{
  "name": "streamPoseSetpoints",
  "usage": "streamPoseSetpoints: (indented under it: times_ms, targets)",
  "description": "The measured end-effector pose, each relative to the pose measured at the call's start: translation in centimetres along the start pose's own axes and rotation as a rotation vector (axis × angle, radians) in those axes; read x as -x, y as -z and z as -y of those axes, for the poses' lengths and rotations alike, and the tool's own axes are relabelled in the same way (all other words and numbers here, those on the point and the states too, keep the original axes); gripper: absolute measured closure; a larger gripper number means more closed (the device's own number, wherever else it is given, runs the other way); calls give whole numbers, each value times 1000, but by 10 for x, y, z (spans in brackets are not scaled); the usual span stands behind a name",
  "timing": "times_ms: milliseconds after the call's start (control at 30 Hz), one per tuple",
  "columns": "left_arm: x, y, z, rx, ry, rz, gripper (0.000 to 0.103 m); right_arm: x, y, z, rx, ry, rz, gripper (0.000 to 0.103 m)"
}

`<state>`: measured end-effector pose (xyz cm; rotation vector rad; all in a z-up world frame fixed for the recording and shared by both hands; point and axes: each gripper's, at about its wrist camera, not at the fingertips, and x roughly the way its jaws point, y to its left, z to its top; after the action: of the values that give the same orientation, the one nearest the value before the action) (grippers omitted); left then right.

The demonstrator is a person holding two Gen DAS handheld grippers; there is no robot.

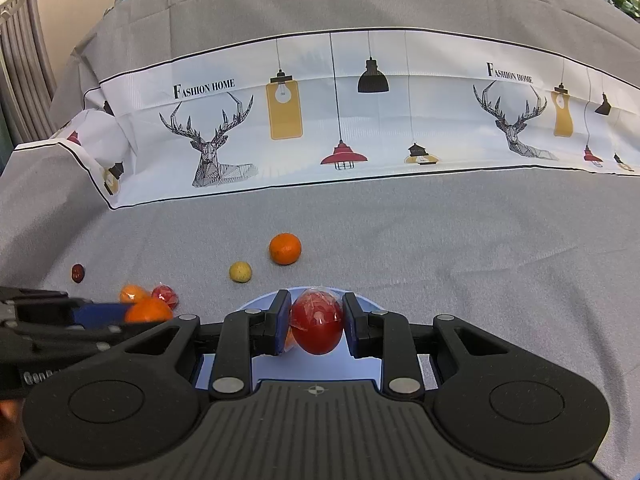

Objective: Organize fruits
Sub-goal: 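Lower the mandarin over the plate with the left tool while the right tool holds the red fruit above it, then open the left tool releasing the mandarin while the right tool releases the red fruit onto the plate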

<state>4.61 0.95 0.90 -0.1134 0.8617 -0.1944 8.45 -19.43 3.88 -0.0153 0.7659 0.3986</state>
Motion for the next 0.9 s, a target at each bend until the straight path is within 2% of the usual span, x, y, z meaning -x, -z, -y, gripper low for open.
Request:
streamPoseSetpoints:
  times_ms: [300,833,900]
  targets:
    - [-9,10,15,-74,44,-48,65,-5,2,-3,18,-1,-40,74]
    - [-10,10,18,-79,69,-57,62,-8,1,-5,30,-9,-65,73]
    - [-10,9,18,-84,70,-54,62,-9,2,-6,31,-3,-71,70]
